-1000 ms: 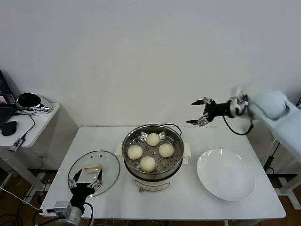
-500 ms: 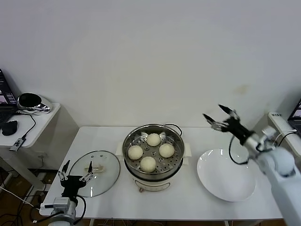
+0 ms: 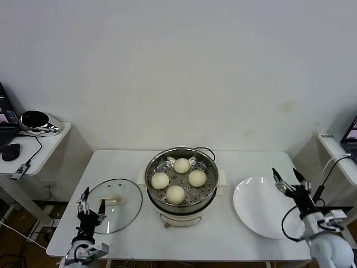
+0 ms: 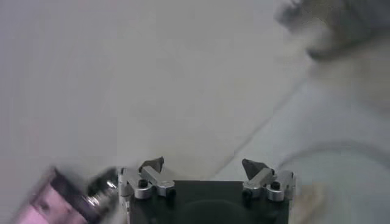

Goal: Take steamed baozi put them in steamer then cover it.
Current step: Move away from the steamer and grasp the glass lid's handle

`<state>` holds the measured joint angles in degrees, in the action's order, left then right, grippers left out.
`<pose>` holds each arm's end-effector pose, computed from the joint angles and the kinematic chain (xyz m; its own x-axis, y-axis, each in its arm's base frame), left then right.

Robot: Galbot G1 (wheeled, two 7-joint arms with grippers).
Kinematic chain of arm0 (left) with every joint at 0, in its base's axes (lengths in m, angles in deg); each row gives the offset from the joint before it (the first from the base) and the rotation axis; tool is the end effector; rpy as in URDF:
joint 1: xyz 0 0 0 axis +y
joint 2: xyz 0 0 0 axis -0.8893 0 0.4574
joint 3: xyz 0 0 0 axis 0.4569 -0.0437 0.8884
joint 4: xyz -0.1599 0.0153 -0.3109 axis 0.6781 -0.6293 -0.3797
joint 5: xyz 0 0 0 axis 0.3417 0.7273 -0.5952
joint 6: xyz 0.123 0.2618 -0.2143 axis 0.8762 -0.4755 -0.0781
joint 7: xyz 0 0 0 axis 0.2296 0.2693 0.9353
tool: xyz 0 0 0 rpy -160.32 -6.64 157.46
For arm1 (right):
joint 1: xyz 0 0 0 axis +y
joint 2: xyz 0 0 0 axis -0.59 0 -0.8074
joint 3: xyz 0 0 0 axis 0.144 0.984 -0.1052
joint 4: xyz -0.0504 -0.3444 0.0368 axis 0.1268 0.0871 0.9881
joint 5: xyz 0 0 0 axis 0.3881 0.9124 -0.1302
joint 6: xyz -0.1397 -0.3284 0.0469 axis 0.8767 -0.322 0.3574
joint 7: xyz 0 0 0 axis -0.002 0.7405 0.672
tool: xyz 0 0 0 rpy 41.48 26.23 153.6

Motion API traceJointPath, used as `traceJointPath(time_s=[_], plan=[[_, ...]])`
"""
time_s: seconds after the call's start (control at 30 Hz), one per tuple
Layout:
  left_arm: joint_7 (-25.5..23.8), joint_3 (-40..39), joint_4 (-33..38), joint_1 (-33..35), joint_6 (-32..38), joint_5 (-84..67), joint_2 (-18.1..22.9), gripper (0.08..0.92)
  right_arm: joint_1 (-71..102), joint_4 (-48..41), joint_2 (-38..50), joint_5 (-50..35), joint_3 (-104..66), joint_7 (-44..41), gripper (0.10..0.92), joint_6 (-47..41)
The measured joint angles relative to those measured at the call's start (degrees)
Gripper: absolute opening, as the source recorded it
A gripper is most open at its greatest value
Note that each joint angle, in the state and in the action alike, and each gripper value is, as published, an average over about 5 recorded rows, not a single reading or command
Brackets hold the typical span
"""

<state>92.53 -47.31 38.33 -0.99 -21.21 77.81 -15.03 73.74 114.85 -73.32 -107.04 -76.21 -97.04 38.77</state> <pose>0.2055 0.0995 -0.3701 -0.9915 -0.1077 0.0736 0.0411 0.2780 0.9597 0.2488 -0.2139 -0.3162 -0.9954 -0.0869 -0.0412 -0.0938 0.9717 0.2169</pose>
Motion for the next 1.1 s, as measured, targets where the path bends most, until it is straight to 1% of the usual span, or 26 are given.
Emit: traceJointPath(time_s=[0.13, 0.33, 0.67, 1.1], plan=[[-0.18, -1.74, -1.63, -0.17, -0.85, 5.86, -2.15, 0.823, 2.07, 0.37, -1.66, 0.53, -1.21, 0.83, 0.823, 0.43], [-0.36, -3.28, -5.45, -2.29, -1.16, 11.69, -3.33, 0.823, 3.91, 0.57, -3.1, 1.62, -2.01, 1.7, 0.823, 0.99], [-0.85, -4.78, -11.41, -7.26, -2.26, 15.57, -3.15, 0.823, 5.47, 0.61, -4.56, 3.54, -2.39, 2.37, 0.823, 1.94], [-2.67, -5.43, -16.22, -13.1, -3.14, 16.03, -3.16, 0.823, 7.2, 0.79, -5.52, 5.55, -3.0, 2.59, 0.823, 2.85]])
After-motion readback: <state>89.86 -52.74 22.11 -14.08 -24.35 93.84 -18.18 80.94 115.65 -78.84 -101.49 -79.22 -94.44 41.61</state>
